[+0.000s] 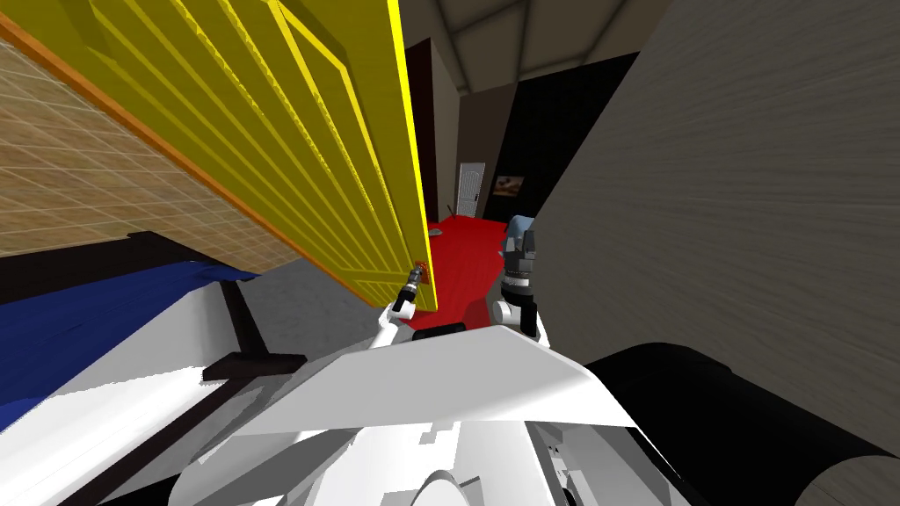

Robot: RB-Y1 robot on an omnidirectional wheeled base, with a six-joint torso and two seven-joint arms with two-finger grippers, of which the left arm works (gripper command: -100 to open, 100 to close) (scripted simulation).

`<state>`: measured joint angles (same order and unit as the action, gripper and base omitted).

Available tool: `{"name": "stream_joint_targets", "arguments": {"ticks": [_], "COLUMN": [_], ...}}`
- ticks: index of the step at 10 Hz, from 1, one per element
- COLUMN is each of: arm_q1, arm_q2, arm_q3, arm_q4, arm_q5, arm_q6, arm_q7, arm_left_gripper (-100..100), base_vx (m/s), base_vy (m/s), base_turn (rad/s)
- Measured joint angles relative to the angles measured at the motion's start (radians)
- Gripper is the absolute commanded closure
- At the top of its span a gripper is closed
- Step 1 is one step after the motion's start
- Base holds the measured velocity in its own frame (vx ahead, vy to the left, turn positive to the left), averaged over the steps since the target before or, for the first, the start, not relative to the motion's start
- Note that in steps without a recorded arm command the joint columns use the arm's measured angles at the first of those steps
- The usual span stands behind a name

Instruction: Push the door open

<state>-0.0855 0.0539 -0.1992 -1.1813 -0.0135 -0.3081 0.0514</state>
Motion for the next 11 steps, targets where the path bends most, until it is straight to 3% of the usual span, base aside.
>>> {"name": "stream_joint_targets", "arguments": {"ticks": [1, 3, 4, 8, 11], "arm_q1": [-0.011, -0.004, -0.01, 0.001, 0.006], "arm_q2": [0.001, 0.017, 0.016, 0.016, -0.004], "arm_q3": [0.011, 0.043, 0.061, 0.05, 0.041], "arm_q4": [0.01, -0.02, -0.001, -0.018, -0.028], "arm_q5": [0.001, 0.004, 0.005, 0.009, 0.013], "arm_q6": [-0.001, 0.01, -0.001, 0.007, 0.014], "arm_q7": [-0.004, -0.01, -0.018, -0.012, -0.006], "arm_left_gripper": [100, 100, -100, -100, -100], "base_vx": [0.182, 0.211, -0.065, -0.244, -0.2], "base_vy": [-0.095, -0.052, -0.055, -0.026, -0.028], "base_turn": [0.132, 0.125, 0.047, 0.018, 0.015]}}
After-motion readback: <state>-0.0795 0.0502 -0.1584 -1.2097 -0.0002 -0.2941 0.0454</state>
